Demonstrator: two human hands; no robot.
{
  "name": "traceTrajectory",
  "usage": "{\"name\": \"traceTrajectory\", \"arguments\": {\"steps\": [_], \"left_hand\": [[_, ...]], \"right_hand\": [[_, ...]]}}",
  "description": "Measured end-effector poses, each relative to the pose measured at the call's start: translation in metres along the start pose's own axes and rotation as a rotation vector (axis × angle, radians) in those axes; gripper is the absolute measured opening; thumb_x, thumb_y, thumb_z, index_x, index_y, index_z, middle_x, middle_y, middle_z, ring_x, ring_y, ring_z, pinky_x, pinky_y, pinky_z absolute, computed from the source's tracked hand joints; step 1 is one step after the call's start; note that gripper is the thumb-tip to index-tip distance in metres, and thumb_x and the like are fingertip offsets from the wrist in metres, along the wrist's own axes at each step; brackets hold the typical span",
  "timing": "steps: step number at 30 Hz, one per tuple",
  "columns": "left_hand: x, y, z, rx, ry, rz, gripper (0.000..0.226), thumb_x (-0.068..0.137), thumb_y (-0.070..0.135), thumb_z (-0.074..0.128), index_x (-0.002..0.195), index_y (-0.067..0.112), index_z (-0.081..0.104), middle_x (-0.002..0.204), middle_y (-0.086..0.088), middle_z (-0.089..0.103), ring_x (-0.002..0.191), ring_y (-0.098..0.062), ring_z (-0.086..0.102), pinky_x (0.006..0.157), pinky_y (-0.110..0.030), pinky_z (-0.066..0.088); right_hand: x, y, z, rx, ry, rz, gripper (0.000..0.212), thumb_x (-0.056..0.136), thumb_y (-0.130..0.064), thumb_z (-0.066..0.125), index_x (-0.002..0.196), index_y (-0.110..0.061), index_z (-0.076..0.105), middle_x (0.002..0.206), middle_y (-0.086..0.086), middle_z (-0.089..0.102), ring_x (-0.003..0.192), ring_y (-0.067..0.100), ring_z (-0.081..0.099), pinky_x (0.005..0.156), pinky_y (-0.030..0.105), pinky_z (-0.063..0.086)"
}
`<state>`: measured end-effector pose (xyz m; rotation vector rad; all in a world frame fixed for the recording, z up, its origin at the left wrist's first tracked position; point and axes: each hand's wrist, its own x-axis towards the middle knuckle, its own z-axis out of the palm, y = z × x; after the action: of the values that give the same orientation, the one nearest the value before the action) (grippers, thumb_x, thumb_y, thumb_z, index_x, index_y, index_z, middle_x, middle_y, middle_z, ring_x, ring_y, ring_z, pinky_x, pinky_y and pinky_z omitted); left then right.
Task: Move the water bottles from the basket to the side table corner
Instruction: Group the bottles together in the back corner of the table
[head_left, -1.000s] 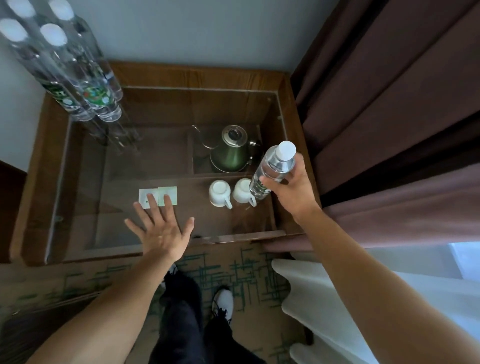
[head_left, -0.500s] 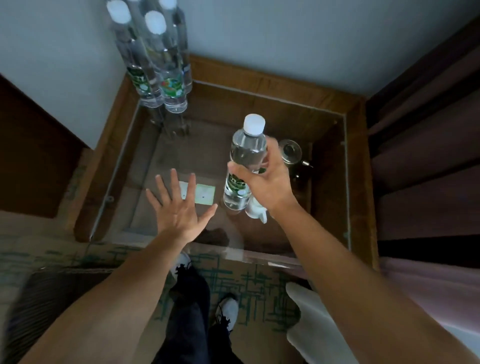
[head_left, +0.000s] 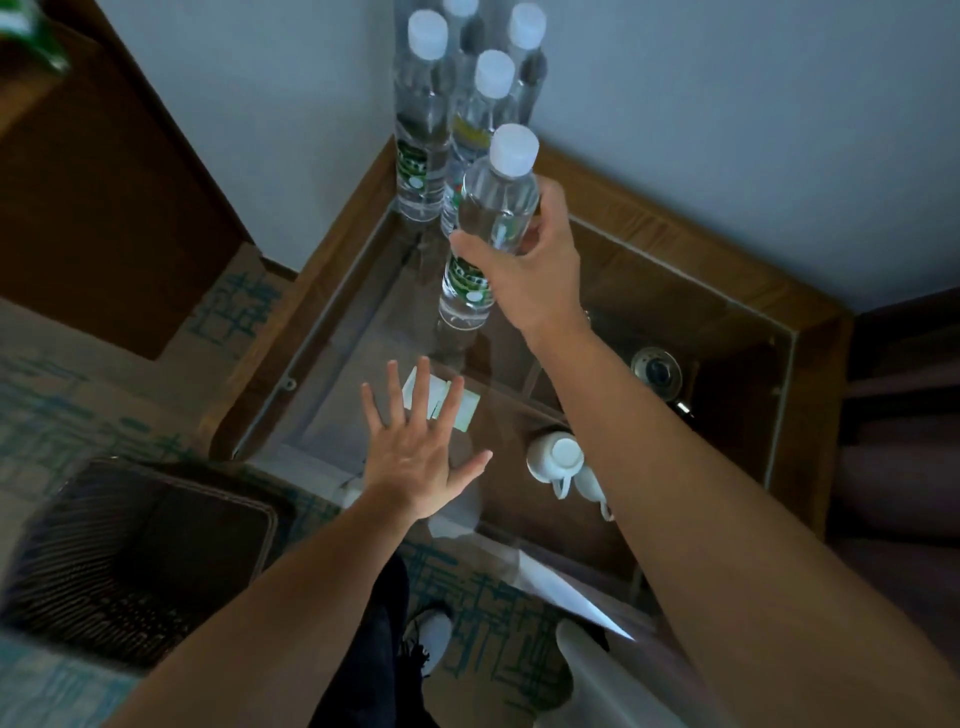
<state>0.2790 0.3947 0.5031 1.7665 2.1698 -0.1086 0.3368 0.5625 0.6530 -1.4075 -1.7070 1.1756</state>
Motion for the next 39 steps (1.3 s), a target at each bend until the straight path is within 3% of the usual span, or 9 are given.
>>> {"name": "traceTrajectory", "arguments": {"steps": [2,7,11,14,20,24,25,30,39], "left_hand": [[0.0,0.0,-0.001,-0.005,-0.009,0.007,0.101,0.079,0.089,0.009,0.157,0.029,-0.012,0.165,-0.017,-0.019,0.149,-0.049,-0.016,0.114,-0.07,-0.004],[0.0,-0.002,-0.003,-0.045,-0.014,0.02,0.099,0.081,0.088,0.014,0.159,0.028,-0.002,0.167,-0.019,-0.012,0.15,-0.049,-0.013,0.114,-0.071,-0.004],[0.0,-0.002,-0.004,-0.084,-0.006,0.034,0.098,0.082,0.087,0.018,0.159,0.029,0.002,0.167,-0.018,-0.012,0.15,-0.048,-0.012,0.114,-0.071,-0.004],[0.0,-0.003,-0.007,-0.093,-0.022,0.035,0.097,0.083,0.086,0.018,0.159,0.029,0.0,0.165,-0.017,-0.019,0.149,-0.048,-0.017,0.114,-0.071,-0.005],[0.001,-0.005,-0.01,-0.105,-0.066,0.045,0.097,0.083,0.086,0.015,0.16,0.029,-0.004,0.163,-0.016,-0.029,0.145,-0.046,-0.029,0.114,-0.07,-0.012],[0.001,-0.005,-0.007,-0.116,-0.055,0.041,0.097,0.083,0.086,0.019,0.16,0.028,0.007,0.165,-0.017,-0.019,0.148,-0.046,-0.024,0.114,-0.071,-0.008],[0.001,-0.005,-0.007,-0.113,-0.055,0.041,0.097,0.083,0.086,0.019,0.16,0.028,0.007,0.166,-0.018,-0.018,0.148,-0.046,-0.023,0.115,-0.071,-0.008],[0.001,-0.005,-0.011,-0.103,-0.078,0.044,0.097,0.082,0.085,0.018,0.159,0.027,0.008,0.164,-0.017,-0.023,0.147,-0.046,-0.025,0.114,-0.07,-0.013],[0.001,-0.006,-0.017,-0.09,-0.155,0.059,0.099,0.075,0.083,0.009,0.153,0.023,0.024,0.162,-0.019,-0.029,0.145,-0.048,-0.03,0.112,-0.071,-0.01]], "right_hand": [[0.011,-0.001,0.008,0.003,0.001,0.006,0.062,0.073,-0.023,0.087,0.124,-0.019,0.052,0.1,-0.023,0.064,0.087,-0.015,0.063,0.08,0.007,0.05],[0.03,-0.01,0.032,0.014,0.005,0.028,0.07,0.069,-0.031,0.089,0.129,-0.024,0.054,0.116,-0.011,0.069,0.103,0.005,0.067,0.097,0.033,0.056],[0.039,-0.018,0.048,0.005,0.036,0.008,0.07,0.063,-0.03,0.091,0.124,-0.028,0.058,0.114,-0.012,0.066,0.108,0.013,0.065,0.097,0.037,0.056],[0.045,-0.021,0.063,-0.04,0.052,-0.002,0.076,0.055,-0.045,0.088,0.124,-0.032,0.059,0.116,-0.007,0.069,0.106,0.017,0.066,0.093,0.044,0.058],[0.051,-0.027,0.076,-0.079,0.077,0.041,0.073,0.063,-0.028,0.094,0.129,-0.024,0.063,0.124,-0.004,0.07,0.107,0.013,0.065,0.096,0.03,0.054],[0.054,-0.031,0.083,-0.097,0.091,0.04,0.069,0.065,-0.024,0.093,0.128,-0.02,0.063,0.114,-0.007,0.071,0.097,0.008,0.064,0.078,0.005,0.047],[0.054,-0.032,0.086,-0.105,0.097,0.037,0.069,0.065,-0.023,0.093,0.128,-0.019,0.063,0.112,-0.007,0.07,0.096,0.007,0.063,0.078,0.006,0.048],[0.052,-0.026,0.1,-0.15,0.171,0.026,0.063,0.065,-0.026,0.093,0.117,-0.013,0.061,0.113,0.002,0.069,0.102,0.019,0.065,0.092,0.037,0.056],[0.052,-0.026,0.112,-0.172,0.226,0.02,0.064,0.068,-0.03,0.091,0.117,-0.012,0.053,0.115,0.006,0.064,0.105,0.023,0.063,0.091,0.041,0.057]]}}
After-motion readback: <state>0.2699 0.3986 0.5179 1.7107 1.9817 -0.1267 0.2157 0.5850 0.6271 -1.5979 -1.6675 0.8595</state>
